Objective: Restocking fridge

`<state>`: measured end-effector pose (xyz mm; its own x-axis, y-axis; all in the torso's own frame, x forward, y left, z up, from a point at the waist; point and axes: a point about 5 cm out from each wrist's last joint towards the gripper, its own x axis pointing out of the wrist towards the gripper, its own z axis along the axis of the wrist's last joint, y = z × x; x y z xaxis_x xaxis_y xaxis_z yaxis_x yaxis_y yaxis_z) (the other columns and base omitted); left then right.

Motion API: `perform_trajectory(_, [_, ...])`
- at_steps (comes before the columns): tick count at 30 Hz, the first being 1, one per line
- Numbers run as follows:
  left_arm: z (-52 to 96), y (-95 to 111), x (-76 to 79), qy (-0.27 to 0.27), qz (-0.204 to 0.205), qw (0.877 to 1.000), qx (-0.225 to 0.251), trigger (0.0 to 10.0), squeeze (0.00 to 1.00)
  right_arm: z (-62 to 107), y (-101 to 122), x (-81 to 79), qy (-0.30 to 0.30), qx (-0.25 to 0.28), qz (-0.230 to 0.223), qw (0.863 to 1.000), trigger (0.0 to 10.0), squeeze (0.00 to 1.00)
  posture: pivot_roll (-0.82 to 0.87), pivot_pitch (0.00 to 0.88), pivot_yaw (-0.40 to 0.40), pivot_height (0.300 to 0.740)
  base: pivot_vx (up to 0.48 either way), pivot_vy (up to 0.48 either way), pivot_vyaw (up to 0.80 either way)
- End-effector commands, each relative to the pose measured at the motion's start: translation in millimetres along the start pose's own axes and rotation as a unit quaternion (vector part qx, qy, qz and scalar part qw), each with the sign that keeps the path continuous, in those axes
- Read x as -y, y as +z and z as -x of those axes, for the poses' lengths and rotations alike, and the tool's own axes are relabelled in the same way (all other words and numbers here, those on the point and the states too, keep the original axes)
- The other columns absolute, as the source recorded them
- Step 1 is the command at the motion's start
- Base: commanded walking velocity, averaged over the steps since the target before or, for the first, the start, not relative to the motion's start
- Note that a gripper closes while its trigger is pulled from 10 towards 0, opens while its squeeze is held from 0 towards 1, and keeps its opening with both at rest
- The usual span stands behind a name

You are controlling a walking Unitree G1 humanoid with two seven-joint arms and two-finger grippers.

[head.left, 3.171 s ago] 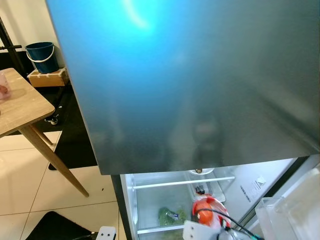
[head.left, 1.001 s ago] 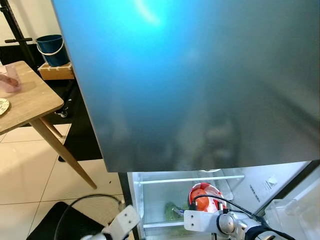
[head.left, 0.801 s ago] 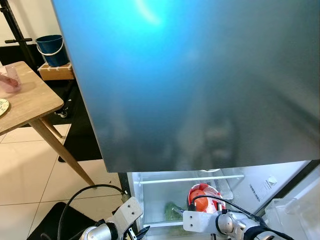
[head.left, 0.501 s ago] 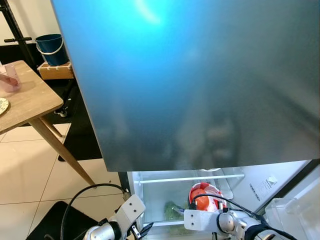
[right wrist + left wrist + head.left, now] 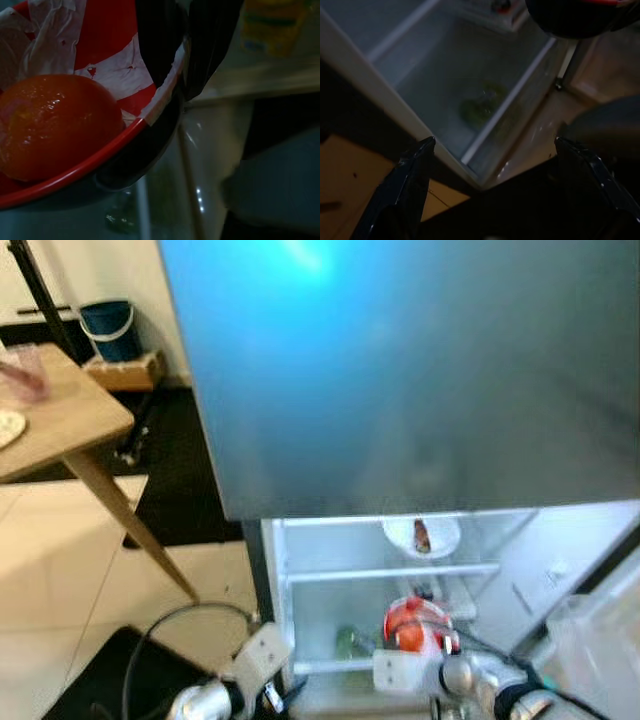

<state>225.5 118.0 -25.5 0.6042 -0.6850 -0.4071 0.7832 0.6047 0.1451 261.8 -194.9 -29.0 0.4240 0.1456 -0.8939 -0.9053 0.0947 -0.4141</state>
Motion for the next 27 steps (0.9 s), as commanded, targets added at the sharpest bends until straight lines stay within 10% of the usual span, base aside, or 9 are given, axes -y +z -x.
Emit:
perform_trajectory(1, [-1.1,0,4.6,-0.003,-0.001,1.000,0.002,10.0,0.00,0.9,5,4.8,-0.006,0.016,-0.001,1.000,10.0,0.00,-0.02,0.060,0.020,0.630,0.000,0.000,0.00])
perform_trajectory(27, [-9.3,13,3.7,0.012,-0.024,0.999,0.032,10.0,0.00,5.6,3,15.8,0.000,0.011,0.035,0.999,10.0,0.00,-0.03,0.060,0.015,0.566,0.000,0.000,0.00])
